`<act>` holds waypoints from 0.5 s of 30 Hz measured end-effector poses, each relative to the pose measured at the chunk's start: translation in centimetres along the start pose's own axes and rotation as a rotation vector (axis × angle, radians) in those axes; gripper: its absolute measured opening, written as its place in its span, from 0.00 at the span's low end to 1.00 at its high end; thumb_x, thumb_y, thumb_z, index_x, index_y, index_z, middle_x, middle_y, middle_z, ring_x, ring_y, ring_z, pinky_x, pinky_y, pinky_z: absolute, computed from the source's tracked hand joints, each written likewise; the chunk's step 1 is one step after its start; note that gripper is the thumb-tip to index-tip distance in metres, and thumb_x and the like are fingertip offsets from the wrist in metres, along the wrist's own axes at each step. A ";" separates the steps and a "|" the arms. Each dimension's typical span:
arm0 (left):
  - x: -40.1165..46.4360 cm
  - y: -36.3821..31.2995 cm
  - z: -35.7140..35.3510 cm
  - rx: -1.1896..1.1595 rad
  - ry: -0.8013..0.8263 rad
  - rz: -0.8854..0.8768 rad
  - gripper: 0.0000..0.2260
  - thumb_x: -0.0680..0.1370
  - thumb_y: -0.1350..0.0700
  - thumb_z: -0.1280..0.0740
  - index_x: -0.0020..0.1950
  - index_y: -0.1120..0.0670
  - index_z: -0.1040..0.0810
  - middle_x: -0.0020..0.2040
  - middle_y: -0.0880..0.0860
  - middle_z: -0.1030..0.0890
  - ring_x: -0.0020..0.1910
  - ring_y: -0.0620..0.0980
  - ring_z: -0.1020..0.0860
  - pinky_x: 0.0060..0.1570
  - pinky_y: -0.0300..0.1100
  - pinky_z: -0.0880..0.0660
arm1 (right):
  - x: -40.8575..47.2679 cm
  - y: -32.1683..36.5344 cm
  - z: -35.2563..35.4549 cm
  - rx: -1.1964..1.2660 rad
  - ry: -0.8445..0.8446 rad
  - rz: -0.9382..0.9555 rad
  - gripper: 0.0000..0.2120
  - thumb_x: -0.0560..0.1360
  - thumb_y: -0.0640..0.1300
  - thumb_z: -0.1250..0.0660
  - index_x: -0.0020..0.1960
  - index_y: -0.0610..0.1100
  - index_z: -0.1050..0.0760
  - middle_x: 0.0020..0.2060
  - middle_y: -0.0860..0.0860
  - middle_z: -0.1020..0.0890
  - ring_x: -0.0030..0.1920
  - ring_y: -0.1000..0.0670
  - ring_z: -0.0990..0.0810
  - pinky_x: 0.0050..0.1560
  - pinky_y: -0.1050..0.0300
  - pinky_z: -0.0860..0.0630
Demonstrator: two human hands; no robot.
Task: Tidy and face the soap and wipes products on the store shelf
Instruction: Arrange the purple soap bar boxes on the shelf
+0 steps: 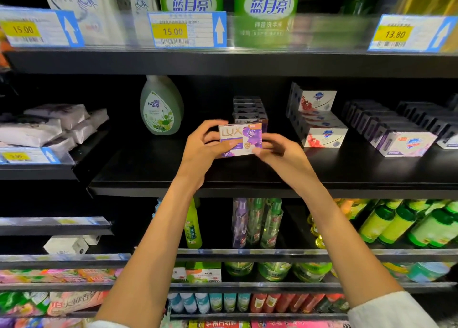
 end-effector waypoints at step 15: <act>2.3 1.6 10.3 0.346 -0.201 0.039 0.22 0.72 0.67 0.21 0.58 0.49 0.24 0.52 0.55 0.15 0.50 0.49 0.13 0.46 0.43 0.17 | -1.6 -1.1 -1.5 -0.713 0.318 0.053 0.37 0.75 0.73 0.36 0.80 0.60 0.35 0.79 0.61 0.38 0.81 0.57 0.45 0.77 0.50 0.38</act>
Point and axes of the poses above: each hand's wrist, its own x-axis towards the middle knuckle, its own z-axis out of the back of the hand, y = z × x, the point moved 7 cm from there along x, towards the middle knuckle
